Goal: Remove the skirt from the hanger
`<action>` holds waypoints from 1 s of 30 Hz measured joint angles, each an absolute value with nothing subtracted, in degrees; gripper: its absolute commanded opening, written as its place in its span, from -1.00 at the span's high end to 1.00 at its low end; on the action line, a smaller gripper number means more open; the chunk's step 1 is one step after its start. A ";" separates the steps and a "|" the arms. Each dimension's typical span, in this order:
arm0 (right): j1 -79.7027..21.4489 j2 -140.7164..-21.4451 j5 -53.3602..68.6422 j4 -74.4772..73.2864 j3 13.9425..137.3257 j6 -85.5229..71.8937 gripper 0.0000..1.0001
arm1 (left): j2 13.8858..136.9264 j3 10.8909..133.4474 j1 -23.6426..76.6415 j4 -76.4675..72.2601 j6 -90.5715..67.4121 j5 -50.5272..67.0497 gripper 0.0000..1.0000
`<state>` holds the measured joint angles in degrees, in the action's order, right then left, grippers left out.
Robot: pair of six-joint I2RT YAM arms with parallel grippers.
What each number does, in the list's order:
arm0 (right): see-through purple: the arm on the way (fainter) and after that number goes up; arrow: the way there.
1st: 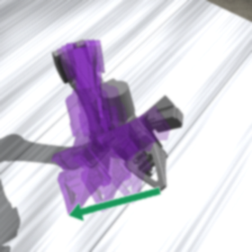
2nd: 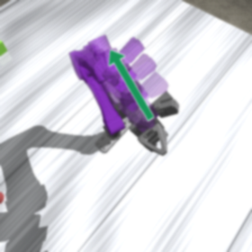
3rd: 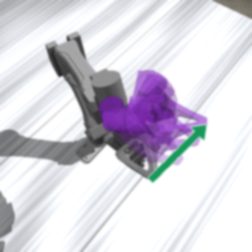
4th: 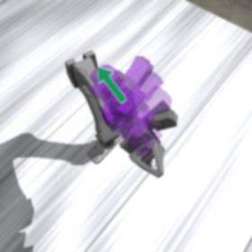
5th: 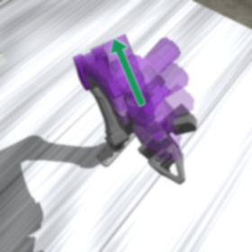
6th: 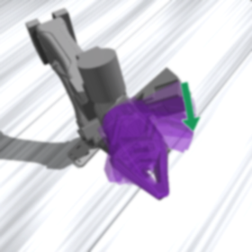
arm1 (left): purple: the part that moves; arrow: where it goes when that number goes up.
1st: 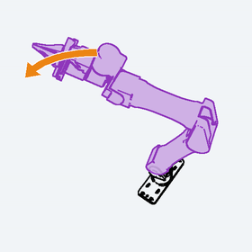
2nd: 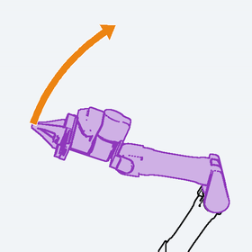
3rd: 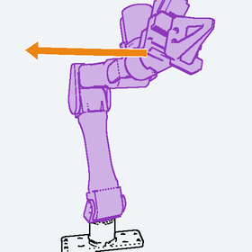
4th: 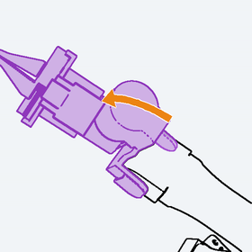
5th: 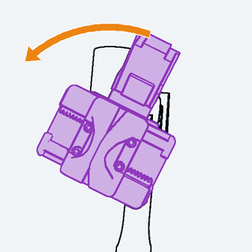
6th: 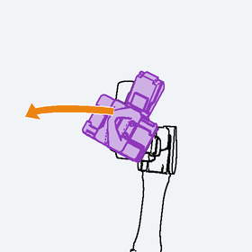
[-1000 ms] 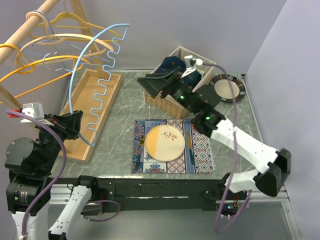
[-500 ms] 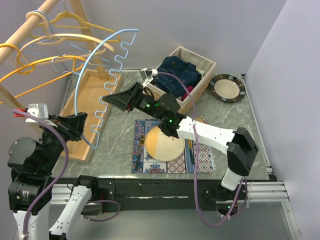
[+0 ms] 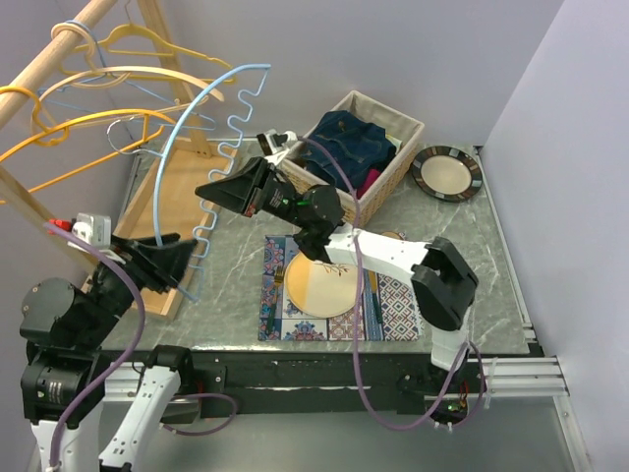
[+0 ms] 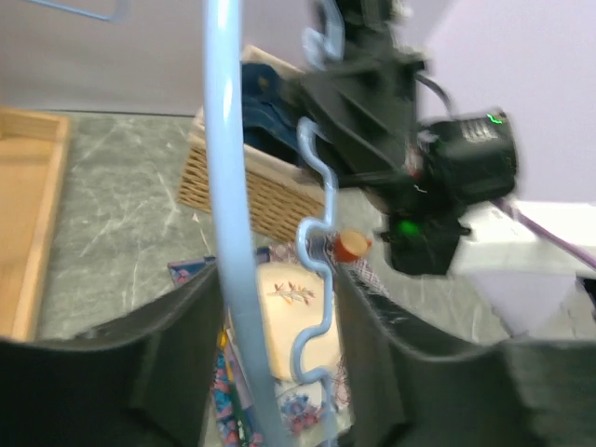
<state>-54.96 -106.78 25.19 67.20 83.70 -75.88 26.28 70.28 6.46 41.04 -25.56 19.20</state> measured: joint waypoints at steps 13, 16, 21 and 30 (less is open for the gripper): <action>-52.29 -114.56 32.34 72.14 91.39 -97.95 1.00 | 20.75 65.98 6.48 35.42 -29.93 31.33 -0.19; -51.99 -114.56 32.86 72.51 91.39 -99.98 1.00 | 19.81 64.45 6.48 30.52 -33.23 33.95 -0.14; -51.96 -114.56 33.76 72.88 91.39 -102.56 1.00 | 15.35 56.97 6.46 18.50 -41.50 36.80 -0.04; -52.27 -114.24 34.09 74.17 91.39 -105.38 1.00 | 14.44 51.92 6.46 3.79 -50.52 38.11 0.21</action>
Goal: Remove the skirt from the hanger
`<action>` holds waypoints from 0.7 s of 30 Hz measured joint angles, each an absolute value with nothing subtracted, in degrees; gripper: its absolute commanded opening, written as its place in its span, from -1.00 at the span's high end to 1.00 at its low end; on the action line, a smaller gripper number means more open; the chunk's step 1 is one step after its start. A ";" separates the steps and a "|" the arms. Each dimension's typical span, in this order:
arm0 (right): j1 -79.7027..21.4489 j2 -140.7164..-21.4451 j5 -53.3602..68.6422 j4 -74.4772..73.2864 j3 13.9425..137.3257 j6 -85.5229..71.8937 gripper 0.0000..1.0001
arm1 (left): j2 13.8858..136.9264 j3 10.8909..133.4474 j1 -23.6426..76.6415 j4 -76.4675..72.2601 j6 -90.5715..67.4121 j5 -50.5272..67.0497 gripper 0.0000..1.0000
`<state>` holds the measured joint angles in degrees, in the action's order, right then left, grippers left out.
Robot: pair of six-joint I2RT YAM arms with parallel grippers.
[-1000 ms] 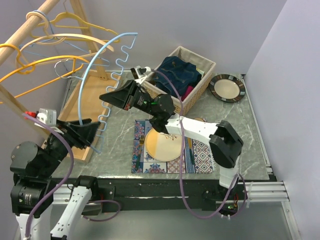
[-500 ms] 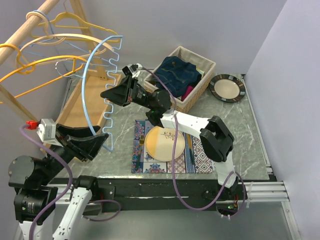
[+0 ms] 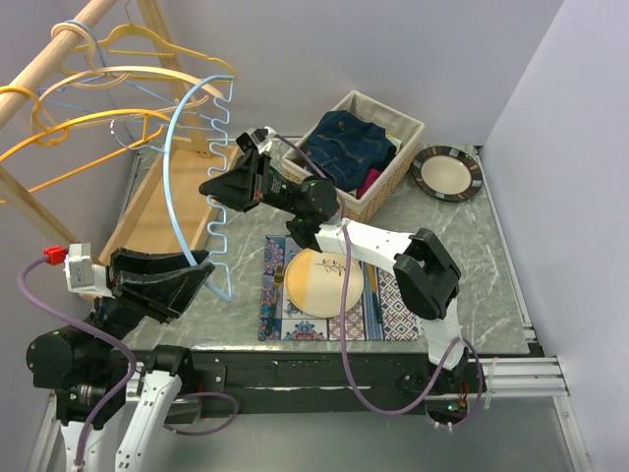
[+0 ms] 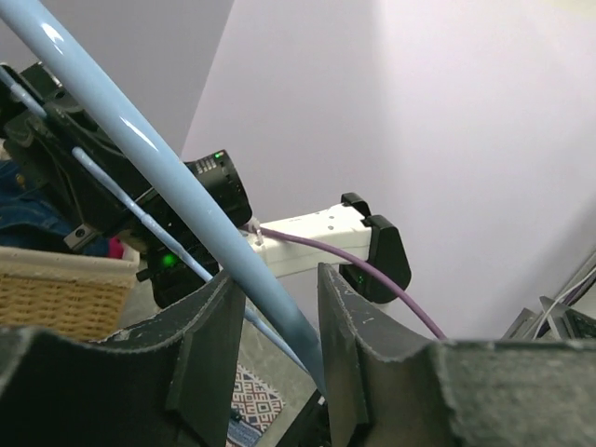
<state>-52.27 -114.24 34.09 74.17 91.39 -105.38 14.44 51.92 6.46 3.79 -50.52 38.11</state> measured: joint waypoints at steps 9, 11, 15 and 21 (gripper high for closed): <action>-52.47 -114.24 33.45 76.49 91.48 -106.24 0.91 | 14.76 45.89 6.85 -8.80 -64.45 41.17 0.98; -52.25 -114.21 33.19 77.76 91.88 -106.04 0.72 | 15.22 45.28 6.96 -10.26 -67.40 41.76 0.98; -52.10 -114.21 33.89 77.97 92.64 -106.37 0.03 | 15.62 45.60 6.96 -11.38 -68.45 41.87 0.98; -51.94 -112.79 36.05 76.34 87.24 -105.27 -0.36 | 15.29 50.65 6.81 -10.87 -63.92 39.35 0.98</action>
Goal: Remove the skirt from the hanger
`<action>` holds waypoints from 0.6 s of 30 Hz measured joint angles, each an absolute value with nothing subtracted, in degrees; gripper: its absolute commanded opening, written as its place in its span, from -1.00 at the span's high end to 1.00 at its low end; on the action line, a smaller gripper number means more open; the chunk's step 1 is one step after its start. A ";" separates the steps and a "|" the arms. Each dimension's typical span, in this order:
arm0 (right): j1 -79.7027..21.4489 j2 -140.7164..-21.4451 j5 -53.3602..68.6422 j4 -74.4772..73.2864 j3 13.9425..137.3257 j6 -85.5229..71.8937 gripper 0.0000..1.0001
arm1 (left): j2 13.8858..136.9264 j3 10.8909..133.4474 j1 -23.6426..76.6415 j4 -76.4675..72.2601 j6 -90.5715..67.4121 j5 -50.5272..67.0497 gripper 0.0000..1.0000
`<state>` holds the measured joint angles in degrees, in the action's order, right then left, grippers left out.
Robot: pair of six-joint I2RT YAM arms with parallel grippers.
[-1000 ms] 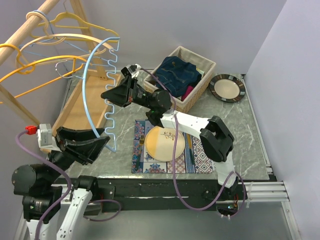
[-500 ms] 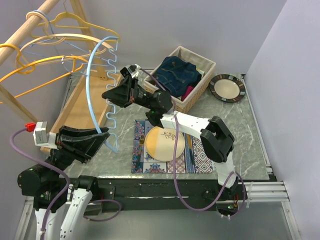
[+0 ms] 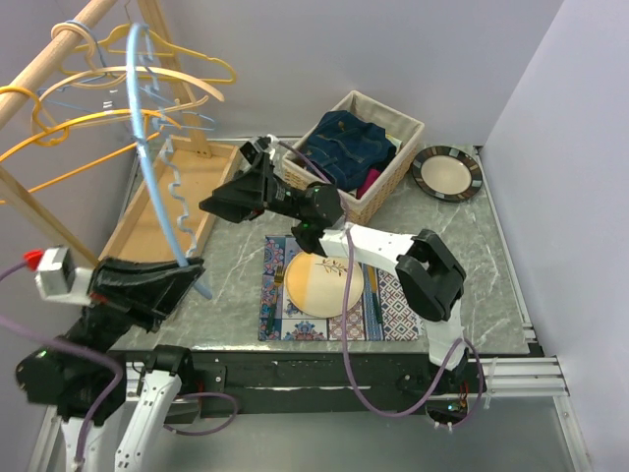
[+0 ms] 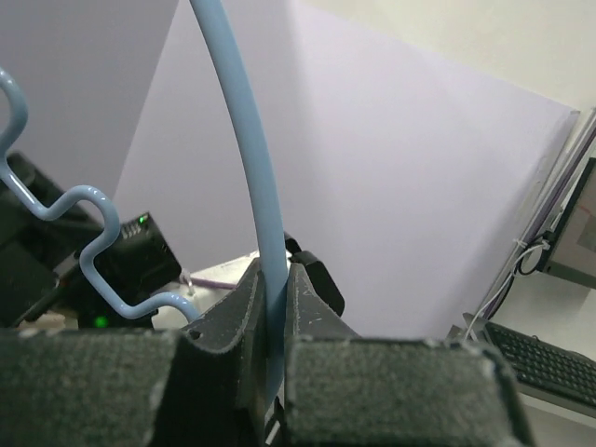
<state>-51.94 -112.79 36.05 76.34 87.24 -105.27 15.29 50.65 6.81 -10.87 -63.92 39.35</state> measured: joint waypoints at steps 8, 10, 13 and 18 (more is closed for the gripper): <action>-48.62 -103.83 36.16 73.95 75.37 -98.17 -1.00 | 12.95 60.40 6.76 0.16 -55.86 34.24 0.98; -47.59 -100.20 36.05 74.15 73.06 -95.61 -1.00 | 12.91 62.02 6.76 2.31 -54.19 32.62 0.98; -46.46 -95.61 36.01 74.63 70.13 -92.64 -1.00 | 13.41 63.20 6.76 3.62 -53.80 31.00 0.98; -45.04 -91.24 36.03 75.68 65.65 -88.05 -1.00 | 14.83 64.01 6.76 4.47 -54.35 27.09 0.98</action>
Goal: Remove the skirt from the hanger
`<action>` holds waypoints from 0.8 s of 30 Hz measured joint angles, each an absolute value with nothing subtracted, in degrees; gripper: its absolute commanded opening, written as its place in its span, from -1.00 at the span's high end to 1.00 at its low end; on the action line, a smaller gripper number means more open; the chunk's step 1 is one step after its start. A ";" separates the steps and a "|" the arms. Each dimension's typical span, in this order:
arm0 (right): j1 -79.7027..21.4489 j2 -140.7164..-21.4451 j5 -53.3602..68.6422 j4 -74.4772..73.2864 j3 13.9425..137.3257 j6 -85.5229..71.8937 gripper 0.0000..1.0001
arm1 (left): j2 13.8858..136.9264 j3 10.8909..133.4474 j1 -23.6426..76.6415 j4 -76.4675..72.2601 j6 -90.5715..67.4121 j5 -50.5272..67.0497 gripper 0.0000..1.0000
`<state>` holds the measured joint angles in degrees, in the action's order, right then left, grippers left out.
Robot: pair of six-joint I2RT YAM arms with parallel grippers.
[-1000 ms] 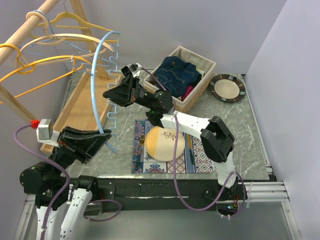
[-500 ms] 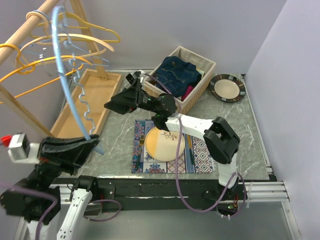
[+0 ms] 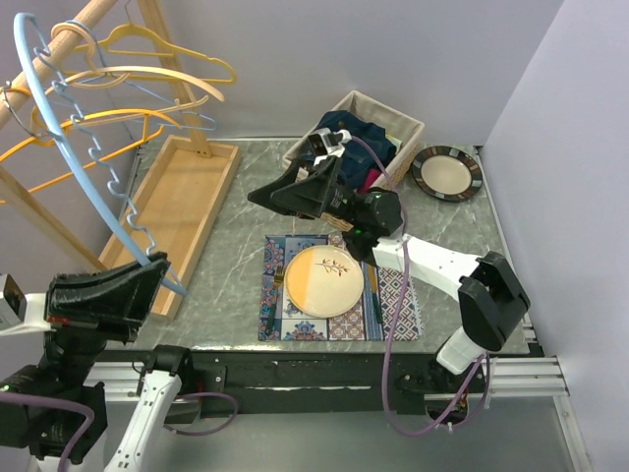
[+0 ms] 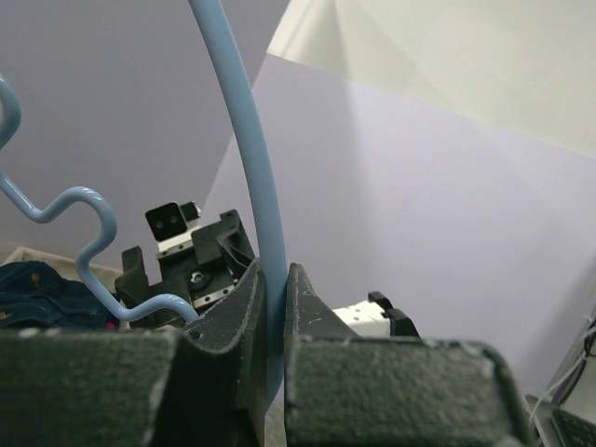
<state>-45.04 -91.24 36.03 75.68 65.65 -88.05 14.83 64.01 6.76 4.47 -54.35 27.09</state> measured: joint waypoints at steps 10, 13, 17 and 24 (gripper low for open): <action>-44.69 -86.59 35.57 67.29 63.57 -76.25 -1.00 | 16.49 62.50 6.42 8.19 -59.72 24.03 0.98; -44.69 -86.13 35.57 66.81 63.57 -74.81 -1.00 | 16.73 62.26 6.22 11.16 -60.27 24.05 0.98; -44.69 -86.21 35.62 66.72 63.57 -74.70 -1.00 | 17.04 63.48 6.17 17.52 -60.29 21.61 0.98; -44.69 -86.06 35.62 66.32 63.55 -73.73 -1.00 | 18.26 64.86 6.02 23.59 -60.20 15.90 0.98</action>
